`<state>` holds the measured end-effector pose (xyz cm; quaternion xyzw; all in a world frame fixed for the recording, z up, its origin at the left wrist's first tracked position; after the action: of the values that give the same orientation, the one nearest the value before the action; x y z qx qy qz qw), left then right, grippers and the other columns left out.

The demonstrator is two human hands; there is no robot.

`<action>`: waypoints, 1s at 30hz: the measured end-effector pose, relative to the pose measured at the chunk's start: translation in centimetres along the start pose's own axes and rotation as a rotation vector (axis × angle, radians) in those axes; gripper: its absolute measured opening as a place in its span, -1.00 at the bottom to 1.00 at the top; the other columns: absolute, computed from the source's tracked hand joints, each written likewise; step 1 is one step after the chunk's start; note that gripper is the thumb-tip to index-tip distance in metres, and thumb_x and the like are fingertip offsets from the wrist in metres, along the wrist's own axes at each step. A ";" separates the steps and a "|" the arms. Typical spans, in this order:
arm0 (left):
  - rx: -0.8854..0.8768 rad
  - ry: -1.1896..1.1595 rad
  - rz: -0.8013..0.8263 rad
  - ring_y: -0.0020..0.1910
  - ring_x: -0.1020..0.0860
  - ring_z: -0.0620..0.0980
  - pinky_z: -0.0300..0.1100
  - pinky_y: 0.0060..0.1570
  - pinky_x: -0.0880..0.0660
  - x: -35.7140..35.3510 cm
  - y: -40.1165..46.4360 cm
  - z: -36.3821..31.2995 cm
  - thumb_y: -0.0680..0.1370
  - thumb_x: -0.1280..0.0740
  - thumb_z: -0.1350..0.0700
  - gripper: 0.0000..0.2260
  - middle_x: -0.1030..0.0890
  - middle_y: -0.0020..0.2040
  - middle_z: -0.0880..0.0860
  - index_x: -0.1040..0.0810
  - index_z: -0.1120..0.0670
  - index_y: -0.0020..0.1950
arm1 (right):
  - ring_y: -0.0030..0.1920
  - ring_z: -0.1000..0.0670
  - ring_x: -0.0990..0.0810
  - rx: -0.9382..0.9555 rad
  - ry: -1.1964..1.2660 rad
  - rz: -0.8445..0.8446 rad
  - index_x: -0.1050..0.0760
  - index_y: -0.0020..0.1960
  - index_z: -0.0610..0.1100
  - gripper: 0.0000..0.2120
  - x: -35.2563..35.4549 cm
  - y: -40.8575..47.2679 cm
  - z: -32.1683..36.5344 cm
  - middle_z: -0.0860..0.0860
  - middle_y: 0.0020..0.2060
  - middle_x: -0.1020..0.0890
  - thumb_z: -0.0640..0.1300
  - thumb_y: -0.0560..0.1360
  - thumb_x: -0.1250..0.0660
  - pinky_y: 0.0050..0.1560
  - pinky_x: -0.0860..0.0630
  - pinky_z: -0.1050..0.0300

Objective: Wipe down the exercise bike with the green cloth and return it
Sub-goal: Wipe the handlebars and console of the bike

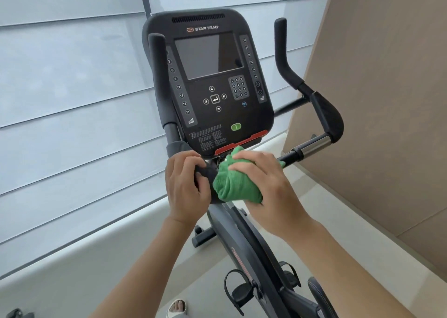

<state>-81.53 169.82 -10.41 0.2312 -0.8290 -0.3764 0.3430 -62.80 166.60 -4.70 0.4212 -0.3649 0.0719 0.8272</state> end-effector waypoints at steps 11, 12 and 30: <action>0.186 -0.190 0.084 0.68 -0.11 0.26 0.22 0.62 -0.15 -0.4 -6.1 1.9 0.73 -0.14 -0.05 -0.47 -0.20 0.68 0.14 -0.27 0.25 0.60 | 0.21 -0.08 -0.52 -0.473 0.166 0.164 -0.35 0.46 0.04 -0.44 -10.7 6.3 -1.1 0.03 0.27 -0.47 0.27 0.58 -0.36 0.26 -0.56 -0.15; 0.203 -0.216 0.080 0.69 -0.08 0.25 0.18 0.64 -0.13 -0.5 -6.2 1.9 0.74 -0.13 -0.07 -0.48 -0.18 0.69 0.13 -0.28 0.22 0.60 | 0.16 -0.06 -0.56 -0.497 0.184 0.158 -0.38 0.41 0.06 -0.49 -10.8 6.8 -1.7 0.03 0.22 -0.50 0.28 0.57 -0.36 0.22 -0.59 -0.14; 0.210 -0.216 0.182 0.67 -0.19 0.12 -0.03 0.60 -0.23 1.3 -5.4 2.3 0.68 -0.27 -0.17 -0.67 -0.26 0.66 0.00 -0.42 -0.05 0.37 | 0.11 0.00 -0.60 -0.447 0.234 0.175 -0.41 0.42 0.09 -0.61 -10.7 4.8 -3.3 0.05 0.14 -0.56 0.08 0.64 -0.38 0.16 -0.66 -0.07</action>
<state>-83.37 166.77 -15.25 0.1478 -0.9133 -0.2778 0.2585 -70.80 174.11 -9.95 0.1838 -0.3088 0.1088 0.9268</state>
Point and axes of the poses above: each hand's wrist, its own y-axis towards the middle knuckle, its own x-axis out of the back of the hand, z = x × y, the point moved 8 cm from there along y, towards the middle knuckle
